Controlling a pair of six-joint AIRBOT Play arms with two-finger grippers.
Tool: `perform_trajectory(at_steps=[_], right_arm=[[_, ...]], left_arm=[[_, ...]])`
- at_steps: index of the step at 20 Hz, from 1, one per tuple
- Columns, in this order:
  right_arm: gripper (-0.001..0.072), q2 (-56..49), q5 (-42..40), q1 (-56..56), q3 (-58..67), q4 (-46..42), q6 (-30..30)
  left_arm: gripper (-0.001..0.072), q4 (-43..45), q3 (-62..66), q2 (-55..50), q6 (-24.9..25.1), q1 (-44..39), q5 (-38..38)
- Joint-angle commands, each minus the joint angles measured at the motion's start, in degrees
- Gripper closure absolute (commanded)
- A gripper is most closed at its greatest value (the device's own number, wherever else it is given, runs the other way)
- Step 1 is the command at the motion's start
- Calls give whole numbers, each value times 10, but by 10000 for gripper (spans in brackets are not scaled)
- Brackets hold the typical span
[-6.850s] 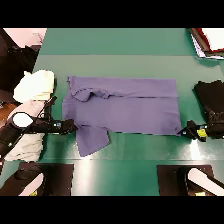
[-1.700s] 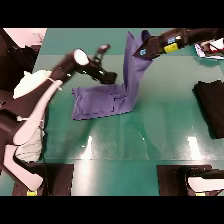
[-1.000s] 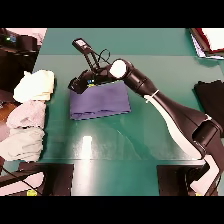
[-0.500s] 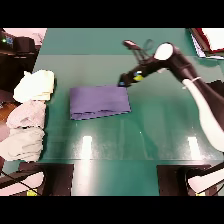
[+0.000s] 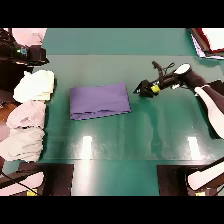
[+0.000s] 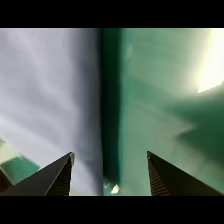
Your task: Fold the shirts.
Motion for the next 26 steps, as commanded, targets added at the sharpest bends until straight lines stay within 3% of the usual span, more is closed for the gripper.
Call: perform_trajectory(at_steps=[1,4,8,9,10,11,12,16,18,23,26], right_arm=[[176,-47,-22,32,-11,85,-15],[177,-74,-59,73,-4,155,-35],[198,-111,-57,123,75,149,-37],[254,-117,-57,131,96,148,-38],[385,-120,-58,138,115,148,-49],[577,-120,-59,141,128,148,-66],[684,-120,-58,141,140,147,-72],[700,-94,-40,111,155,132,-72],[699,-52,-33,80,155,57,-67],[699,81,2,-59,155,-149,11],[700,138,11,-179,155,-187,41]], left_arm=[[681,-6,-9,0,6,0,12],[680,-6,-9,0,11,1,11],[680,-14,-9,0,11,1,11],[681,-20,-9,0,11,0,11],[680,-24,-8,0,11,0,10],[680,-24,-9,0,11,-1,9],[680,-25,-9,0,11,-4,9],[681,-25,-9,0,11,-45,10],[680,-25,-9,0,11,-81,12],[681,-25,-8,1,15,-159,51],[681,-26,-8,0,15,-200,102]])
